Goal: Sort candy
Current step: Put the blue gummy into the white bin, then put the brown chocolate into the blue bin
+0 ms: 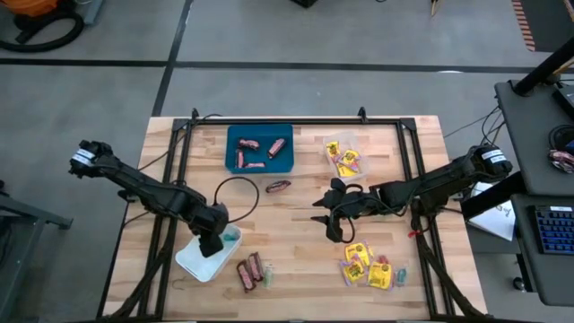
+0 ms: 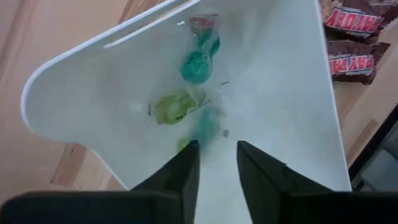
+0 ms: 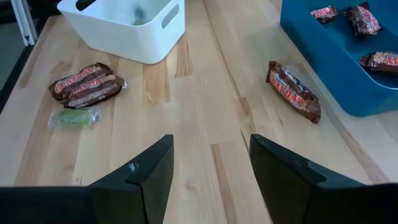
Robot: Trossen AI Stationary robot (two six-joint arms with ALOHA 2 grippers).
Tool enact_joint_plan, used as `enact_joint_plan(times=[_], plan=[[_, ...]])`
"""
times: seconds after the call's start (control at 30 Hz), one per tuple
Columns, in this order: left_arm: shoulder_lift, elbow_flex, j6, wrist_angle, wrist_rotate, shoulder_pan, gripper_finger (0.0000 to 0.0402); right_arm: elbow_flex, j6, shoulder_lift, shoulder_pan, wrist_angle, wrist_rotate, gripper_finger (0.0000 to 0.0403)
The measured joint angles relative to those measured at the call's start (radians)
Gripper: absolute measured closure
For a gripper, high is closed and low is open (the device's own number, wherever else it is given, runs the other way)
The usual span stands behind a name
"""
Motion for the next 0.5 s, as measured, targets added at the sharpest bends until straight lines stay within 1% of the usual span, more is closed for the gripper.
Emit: enact_joint_plan(times=[0.13,0.2,0.27,0.37,0.43,0.5], plan=[[0.000,0.000,-0.008,-0.023,0.002,0.000,0.0270,0.000,0.001,0.000,0.000,-0.001,0.000,0.0202],[0.000,0.000,-0.010,-0.024,0.022,0.000,0.0258,0.000,0.000,0.000,0.000,-0.001,0.000,0.0202],[0.000,0.002,-0.010,-0.027,0.049,0.001,0.0249,0.000,0.000,0.000,0.000,-0.002,0.000,0.0202],[0.000,0.034,0.003,-0.027,0.049,0.001,0.0243,0.000,0.000,0.000,0.000,-0.002,0.000,0.0202],[0.000,0.068,0.030,-0.029,0.018,0.001,0.0242,0.000,0.000,0.000,0.000,-0.002,0.000,0.0202],[0.000,0.114,0.075,-0.028,-0.045,0.001,0.0242,0.000,0.000,0.000,0.000,-0.002,0.000,0.0202]])
